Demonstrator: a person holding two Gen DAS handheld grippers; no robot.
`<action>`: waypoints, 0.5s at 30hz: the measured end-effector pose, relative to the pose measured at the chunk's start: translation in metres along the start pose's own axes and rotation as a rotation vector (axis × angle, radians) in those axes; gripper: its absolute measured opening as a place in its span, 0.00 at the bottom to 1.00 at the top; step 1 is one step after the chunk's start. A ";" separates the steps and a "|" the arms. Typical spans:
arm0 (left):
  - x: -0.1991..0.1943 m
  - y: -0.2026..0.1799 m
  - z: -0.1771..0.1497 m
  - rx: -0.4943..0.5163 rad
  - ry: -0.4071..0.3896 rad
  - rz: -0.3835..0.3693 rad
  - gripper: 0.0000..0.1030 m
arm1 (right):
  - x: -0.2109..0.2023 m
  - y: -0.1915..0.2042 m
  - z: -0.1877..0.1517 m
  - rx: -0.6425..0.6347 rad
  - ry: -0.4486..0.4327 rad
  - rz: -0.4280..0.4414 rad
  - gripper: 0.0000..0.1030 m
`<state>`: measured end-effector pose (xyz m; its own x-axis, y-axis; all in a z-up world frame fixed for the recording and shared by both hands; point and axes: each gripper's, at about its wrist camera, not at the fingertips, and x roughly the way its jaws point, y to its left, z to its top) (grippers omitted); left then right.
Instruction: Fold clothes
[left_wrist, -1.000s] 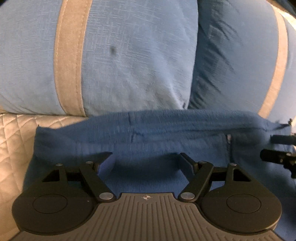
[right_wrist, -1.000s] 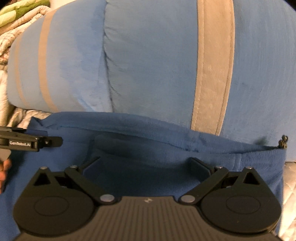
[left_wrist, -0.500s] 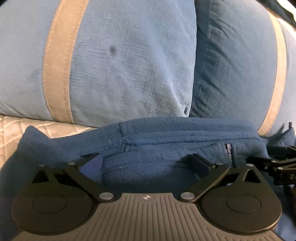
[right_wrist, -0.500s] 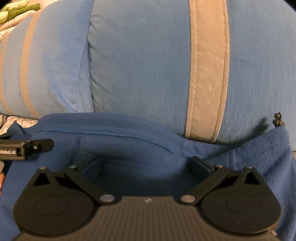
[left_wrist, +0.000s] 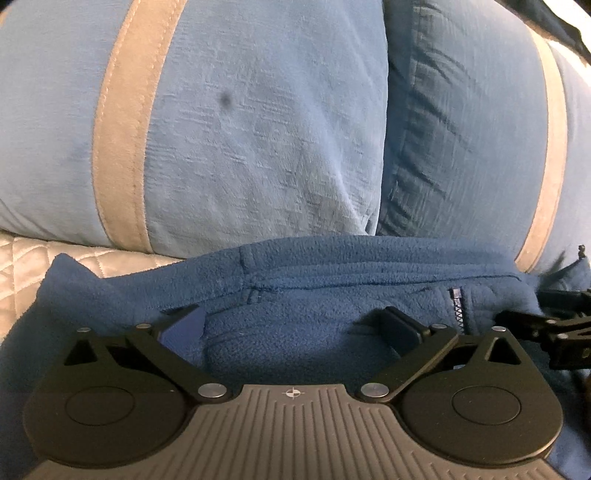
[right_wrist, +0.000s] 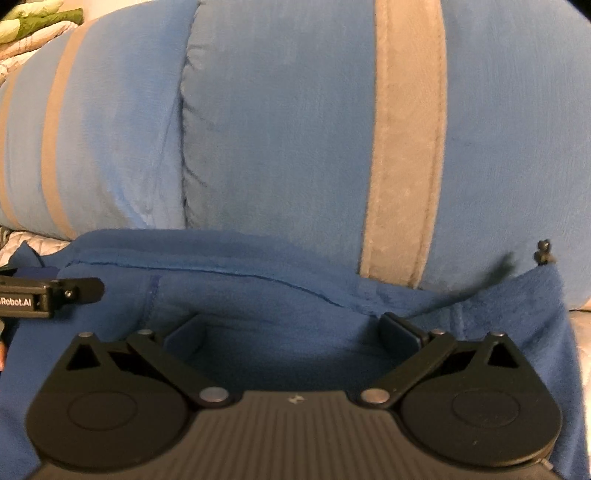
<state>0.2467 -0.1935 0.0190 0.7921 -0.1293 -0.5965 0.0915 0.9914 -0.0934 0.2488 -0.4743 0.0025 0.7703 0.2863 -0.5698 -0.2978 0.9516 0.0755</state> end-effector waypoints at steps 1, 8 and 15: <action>-0.001 -0.001 0.001 0.001 0.003 0.005 1.00 | -0.004 -0.001 0.001 0.007 -0.002 -0.007 1.00; -0.016 -0.007 0.007 0.008 0.014 0.073 1.00 | -0.033 -0.011 0.002 0.043 -0.022 -0.057 1.00; -0.048 -0.004 -0.002 -0.027 0.012 0.177 1.00 | -0.066 -0.013 -0.011 0.037 -0.028 -0.083 1.00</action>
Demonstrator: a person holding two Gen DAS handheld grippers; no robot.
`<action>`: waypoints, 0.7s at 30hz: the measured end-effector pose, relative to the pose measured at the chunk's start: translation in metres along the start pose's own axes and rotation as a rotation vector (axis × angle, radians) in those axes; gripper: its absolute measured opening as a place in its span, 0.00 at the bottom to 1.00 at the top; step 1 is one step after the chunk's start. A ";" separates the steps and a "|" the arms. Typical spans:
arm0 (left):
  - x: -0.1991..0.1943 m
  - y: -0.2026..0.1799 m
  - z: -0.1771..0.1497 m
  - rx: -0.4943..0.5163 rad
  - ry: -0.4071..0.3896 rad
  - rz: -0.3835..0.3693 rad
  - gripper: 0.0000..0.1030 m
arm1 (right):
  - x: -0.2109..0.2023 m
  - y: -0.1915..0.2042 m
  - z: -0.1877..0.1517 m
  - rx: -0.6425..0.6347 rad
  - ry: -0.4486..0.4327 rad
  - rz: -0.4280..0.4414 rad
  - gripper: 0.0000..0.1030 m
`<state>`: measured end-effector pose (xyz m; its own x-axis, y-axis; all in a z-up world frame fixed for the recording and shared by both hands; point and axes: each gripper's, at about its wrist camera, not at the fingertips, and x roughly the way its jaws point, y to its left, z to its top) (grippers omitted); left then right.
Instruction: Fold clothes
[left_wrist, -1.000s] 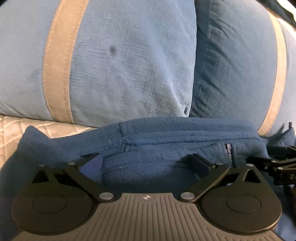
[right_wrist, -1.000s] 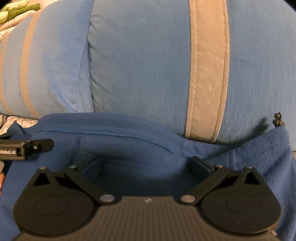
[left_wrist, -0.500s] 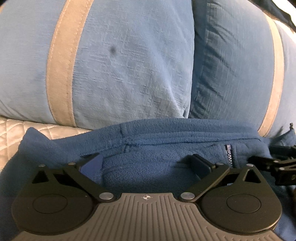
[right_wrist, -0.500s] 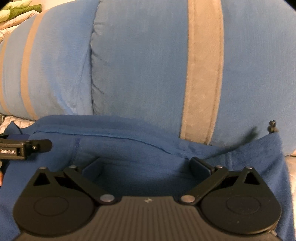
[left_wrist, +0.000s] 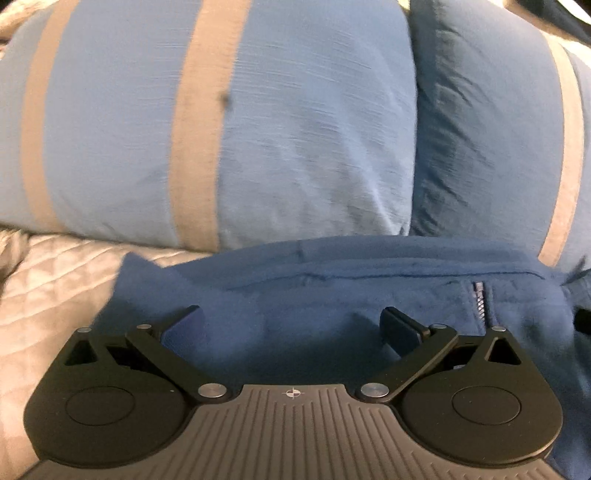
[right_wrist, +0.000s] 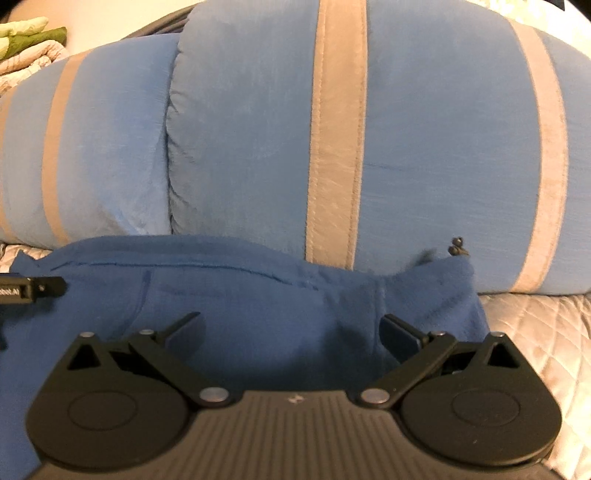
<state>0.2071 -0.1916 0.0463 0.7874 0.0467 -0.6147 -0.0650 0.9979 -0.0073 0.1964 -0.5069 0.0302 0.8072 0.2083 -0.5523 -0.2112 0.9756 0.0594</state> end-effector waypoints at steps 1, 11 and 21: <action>-0.005 0.003 -0.001 -0.012 0.003 0.008 1.00 | -0.005 -0.001 -0.002 0.004 0.000 0.000 1.00; -0.051 0.005 -0.018 -0.008 0.060 0.006 1.00 | -0.042 -0.009 -0.016 0.010 0.017 -0.027 1.00; -0.039 0.006 -0.031 -0.003 0.128 0.007 1.00 | -0.029 -0.023 -0.033 0.065 0.198 -0.047 1.00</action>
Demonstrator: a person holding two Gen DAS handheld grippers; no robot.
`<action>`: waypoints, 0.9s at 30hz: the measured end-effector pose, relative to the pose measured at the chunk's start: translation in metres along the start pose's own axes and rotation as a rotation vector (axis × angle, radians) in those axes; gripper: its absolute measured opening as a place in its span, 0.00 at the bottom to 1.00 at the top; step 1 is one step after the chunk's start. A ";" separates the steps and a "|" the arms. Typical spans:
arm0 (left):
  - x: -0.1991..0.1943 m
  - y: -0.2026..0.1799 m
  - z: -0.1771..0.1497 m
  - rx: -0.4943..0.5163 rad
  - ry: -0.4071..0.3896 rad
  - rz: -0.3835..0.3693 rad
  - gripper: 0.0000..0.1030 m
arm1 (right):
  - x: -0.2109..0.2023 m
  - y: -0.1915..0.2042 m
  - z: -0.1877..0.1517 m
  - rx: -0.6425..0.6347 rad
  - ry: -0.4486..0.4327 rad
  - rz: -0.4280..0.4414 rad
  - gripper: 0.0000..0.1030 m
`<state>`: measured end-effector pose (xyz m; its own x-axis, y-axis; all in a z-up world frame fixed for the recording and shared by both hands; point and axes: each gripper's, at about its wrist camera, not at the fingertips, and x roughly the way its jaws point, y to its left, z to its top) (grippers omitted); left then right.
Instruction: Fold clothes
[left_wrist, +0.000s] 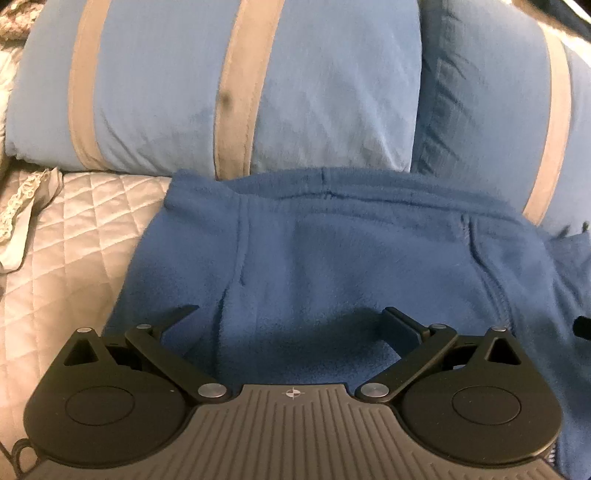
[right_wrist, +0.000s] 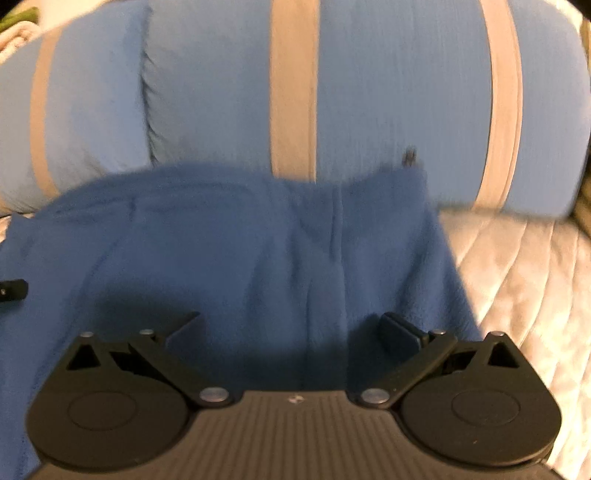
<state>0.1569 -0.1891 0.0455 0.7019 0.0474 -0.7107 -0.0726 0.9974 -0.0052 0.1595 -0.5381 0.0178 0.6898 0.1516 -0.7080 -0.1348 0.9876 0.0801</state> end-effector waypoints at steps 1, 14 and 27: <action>0.003 -0.004 -0.001 0.021 -0.002 0.010 1.00 | 0.004 -0.002 -0.002 0.007 0.015 0.000 1.00; 0.013 0.001 -0.005 -0.054 -0.034 -0.013 1.00 | 0.022 -0.008 -0.013 -0.004 -0.002 0.034 0.98; -0.010 -0.010 -0.007 0.061 -0.025 0.067 1.00 | 0.007 -0.003 -0.011 -0.031 -0.011 0.004 0.99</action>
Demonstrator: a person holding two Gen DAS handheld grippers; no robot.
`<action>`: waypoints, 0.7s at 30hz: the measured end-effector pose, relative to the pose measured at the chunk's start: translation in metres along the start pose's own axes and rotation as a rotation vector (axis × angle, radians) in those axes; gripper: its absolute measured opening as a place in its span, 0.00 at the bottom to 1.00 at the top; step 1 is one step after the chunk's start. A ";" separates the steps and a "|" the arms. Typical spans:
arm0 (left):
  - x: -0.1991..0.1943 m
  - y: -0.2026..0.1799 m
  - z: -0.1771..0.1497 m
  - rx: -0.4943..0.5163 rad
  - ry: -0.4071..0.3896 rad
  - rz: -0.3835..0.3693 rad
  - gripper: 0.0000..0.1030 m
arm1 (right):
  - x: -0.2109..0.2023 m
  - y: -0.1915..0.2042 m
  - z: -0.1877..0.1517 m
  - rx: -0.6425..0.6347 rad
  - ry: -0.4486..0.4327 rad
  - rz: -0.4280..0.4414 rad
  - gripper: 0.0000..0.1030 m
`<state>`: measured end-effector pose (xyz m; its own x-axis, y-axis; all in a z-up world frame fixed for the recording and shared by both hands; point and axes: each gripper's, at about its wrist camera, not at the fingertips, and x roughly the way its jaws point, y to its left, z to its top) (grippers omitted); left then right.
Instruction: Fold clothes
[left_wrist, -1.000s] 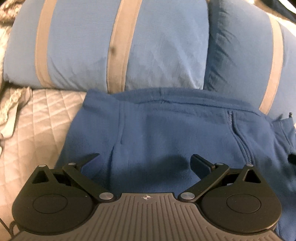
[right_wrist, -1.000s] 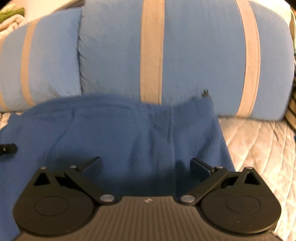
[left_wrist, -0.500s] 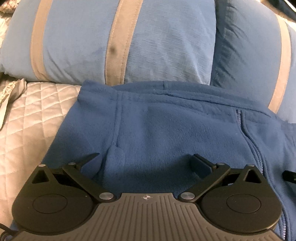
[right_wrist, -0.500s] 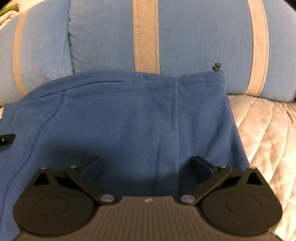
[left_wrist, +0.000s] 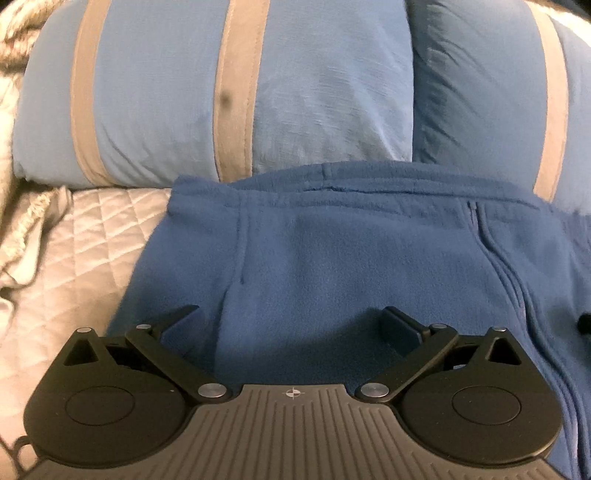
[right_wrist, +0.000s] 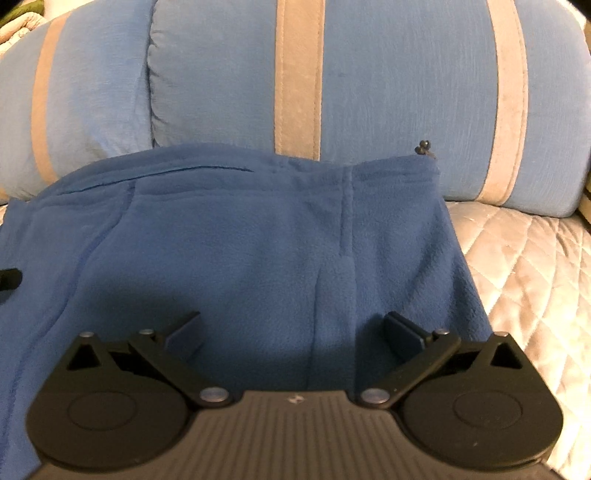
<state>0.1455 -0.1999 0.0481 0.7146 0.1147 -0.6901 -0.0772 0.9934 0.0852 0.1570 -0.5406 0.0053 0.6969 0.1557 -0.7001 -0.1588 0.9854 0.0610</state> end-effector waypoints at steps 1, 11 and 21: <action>-0.003 0.001 -0.002 0.015 0.002 0.007 1.00 | -0.003 0.001 -0.001 -0.003 0.003 0.002 0.99; -0.039 0.036 -0.019 -0.026 0.058 0.046 1.00 | -0.043 -0.001 -0.016 -0.002 0.007 0.013 0.99; -0.077 0.052 -0.038 -0.084 0.146 -0.061 1.00 | -0.085 -0.012 -0.030 0.032 0.031 0.011 0.99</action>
<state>0.0597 -0.1565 0.0786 0.6113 0.0476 -0.7900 -0.0988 0.9950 -0.0166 0.0792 -0.5679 0.0428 0.6732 0.1646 -0.7209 -0.1431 0.9855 0.0914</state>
